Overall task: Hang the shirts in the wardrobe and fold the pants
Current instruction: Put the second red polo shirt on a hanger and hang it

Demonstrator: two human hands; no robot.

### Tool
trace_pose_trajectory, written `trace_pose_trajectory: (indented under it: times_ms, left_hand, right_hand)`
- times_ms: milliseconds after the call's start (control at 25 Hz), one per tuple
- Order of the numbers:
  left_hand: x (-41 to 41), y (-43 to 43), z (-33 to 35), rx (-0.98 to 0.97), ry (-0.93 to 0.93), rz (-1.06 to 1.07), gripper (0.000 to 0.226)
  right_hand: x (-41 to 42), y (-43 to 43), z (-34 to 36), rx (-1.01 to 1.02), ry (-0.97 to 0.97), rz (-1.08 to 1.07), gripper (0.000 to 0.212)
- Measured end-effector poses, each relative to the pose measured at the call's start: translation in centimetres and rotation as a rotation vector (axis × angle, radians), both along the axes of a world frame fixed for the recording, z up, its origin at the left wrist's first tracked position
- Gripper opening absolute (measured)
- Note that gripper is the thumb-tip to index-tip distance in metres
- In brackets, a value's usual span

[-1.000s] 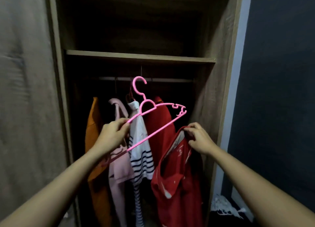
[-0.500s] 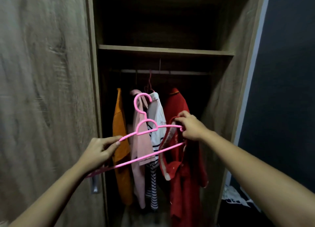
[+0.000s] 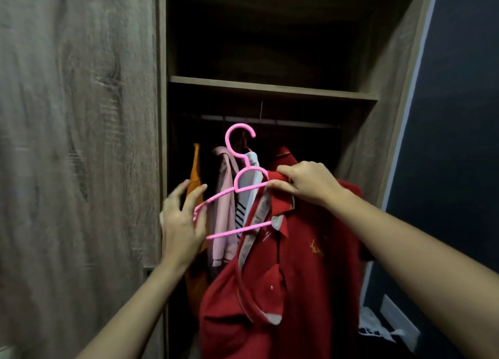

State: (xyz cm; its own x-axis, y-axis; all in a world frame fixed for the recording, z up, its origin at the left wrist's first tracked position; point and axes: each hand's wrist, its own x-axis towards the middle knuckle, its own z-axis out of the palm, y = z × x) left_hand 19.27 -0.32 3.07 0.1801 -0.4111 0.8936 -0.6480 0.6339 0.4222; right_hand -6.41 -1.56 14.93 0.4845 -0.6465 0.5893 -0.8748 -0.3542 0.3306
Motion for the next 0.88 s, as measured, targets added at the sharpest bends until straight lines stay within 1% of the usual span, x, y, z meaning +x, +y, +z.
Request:
trace_pose_trajectory:
  times_ms: [40,80,120,160,200,240,280,320,400,440,480,560,640,720,800,880]
  left_hand:
    - [-1.4,0.9,-0.9,-0.032,0.027,0.034,0.028]
    - [-3.0,2.1,-2.4,-0.048,-0.008,0.047,0.025]
    - [-4.8,3.3,-4.3,0.010,-0.099,0.061,0.024]
    - [-6.3,4.1,-6.3,0.144,-0.211,0.085,0.024]
    - [-7.2,3.7,-8.6,0.357,-0.273,0.094,0.028]
    - [-7.5,3.2,-9.8,0.609,-0.265,0.048,0.035]
    - [-7.1,2.3,-10.4,0.804,-0.191,-0.086,0.045]
    - [-6.3,1.2,-10.3,0.878,-0.098,-0.260,0.052]
    - [-4.2,-0.5,-8.8,0.898,0.051,-0.453,0.057]
    - [-3.4,-1.1,-7.8,0.946,0.098,-0.527,0.059]
    - [-2.5,-1.7,-6.9,0.991,0.096,-0.554,0.058]
    - [-1.0,-2.2,-4.8,1.026,-0.028,-0.561,0.052]
    - [0.1,-2.2,-3.1,1.106,-0.118,-0.575,0.045]
    - [0.2,-1.8,-1.8,1.146,-0.241,-0.509,0.044]
    - [-0.5,-1.8,-0.3,1.129,-0.249,-0.406,0.042]
    - [-2.2,-1.3,1.4,0.976,-0.286,-0.181,0.034]
  right_hand:
    - [-0.1,-0.1,-0.2,-0.008,-0.038,0.004,0.060]
    - [-0.4,-0.1,-0.5,-0.009,-0.086,0.014,0.056]
    - [-0.6,-0.2,-0.8,0.000,-0.142,0.028,0.052]
    - [-0.9,-0.2,-1.2,0.012,-0.195,0.045,0.051]
    - [-1.2,0.0,-1.4,0.017,-0.233,0.065,0.053]
    - [-1.6,0.2,-1.6,0.018,-0.258,0.079,0.057]
    - [-2.2,0.5,-1.7,0.009,-0.267,0.093,0.062]
    - [-3.0,0.7,-1.9,-0.006,-0.270,0.108,0.067]
    - [-5.2,1.3,-2.6,-0.020,-0.282,0.137,0.067]
    - [-6.4,1.5,-3.0,-0.021,-0.292,0.148,0.065]
    - [-7.5,1.7,-3.6,-0.021,-0.304,0.158,0.064]
    - [-9.3,1.9,-4.9,-0.007,-0.318,0.168,0.064]
    - [-10.9,2.1,-6.6,0.012,-0.299,0.160,0.068]
    - [-12.3,2.4,-8.2,-0.005,-0.260,0.128,0.070]
    - [-12.1,2.5,-9.0,-0.036,-0.239,0.057,0.072]
    - [-9.7,2.7,-8.9,-0.031,-0.279,-0.040,0.069]
